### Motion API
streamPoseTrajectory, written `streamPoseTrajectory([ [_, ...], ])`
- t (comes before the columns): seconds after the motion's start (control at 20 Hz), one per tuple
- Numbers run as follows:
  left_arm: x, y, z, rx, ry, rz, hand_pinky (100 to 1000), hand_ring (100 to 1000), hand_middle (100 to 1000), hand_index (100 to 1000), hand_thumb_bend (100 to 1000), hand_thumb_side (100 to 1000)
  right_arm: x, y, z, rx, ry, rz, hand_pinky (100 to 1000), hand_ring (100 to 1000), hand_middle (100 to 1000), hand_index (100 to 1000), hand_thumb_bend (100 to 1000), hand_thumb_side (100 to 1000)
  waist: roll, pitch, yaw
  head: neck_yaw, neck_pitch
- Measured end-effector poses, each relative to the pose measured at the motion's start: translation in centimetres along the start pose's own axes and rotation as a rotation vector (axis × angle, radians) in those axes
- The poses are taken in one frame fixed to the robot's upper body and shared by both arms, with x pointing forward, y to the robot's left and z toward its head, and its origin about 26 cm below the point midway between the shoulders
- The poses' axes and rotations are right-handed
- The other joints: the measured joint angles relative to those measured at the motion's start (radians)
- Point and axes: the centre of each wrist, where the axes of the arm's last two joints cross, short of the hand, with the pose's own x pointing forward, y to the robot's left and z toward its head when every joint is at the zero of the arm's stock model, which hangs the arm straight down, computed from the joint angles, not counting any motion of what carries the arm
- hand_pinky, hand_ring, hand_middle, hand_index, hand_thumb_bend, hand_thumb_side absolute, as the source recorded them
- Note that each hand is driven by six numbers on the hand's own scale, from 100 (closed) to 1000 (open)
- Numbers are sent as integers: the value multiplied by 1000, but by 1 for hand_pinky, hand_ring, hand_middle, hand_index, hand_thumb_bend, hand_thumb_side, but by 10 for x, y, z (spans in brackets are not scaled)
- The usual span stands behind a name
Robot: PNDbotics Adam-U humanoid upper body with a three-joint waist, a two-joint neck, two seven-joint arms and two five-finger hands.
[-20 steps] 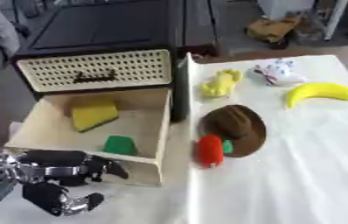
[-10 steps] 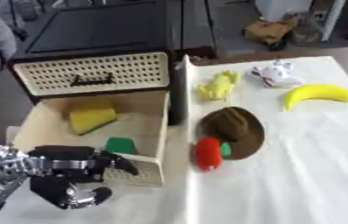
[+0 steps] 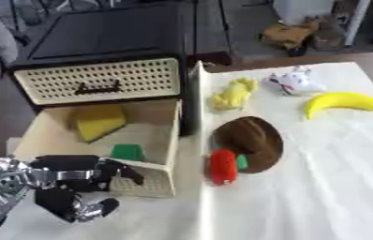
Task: Pick up objects from table and place into drawer.
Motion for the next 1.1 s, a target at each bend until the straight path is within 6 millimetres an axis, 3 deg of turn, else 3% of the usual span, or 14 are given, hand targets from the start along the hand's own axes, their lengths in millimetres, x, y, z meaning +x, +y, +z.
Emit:
streamPoseTrajectory([
  [0.55, -5, 9, -5, 32, -48, 36, 100, 100, 902, 1000, 100, 800, -1, 2, 0, 4, 3, -9, 648, 795, 586, 670, 527, 981, -3, 5, -5, 1, -15],
  [1.1, -12, 10, -4, 57, -58, 55, 100, 100, 898, 1000, 100, 769, -1, 2, 0, 7, 6, -10, 648, 795, 585, 671, 526, 980, 1, 6, -5, 1, -16],
])
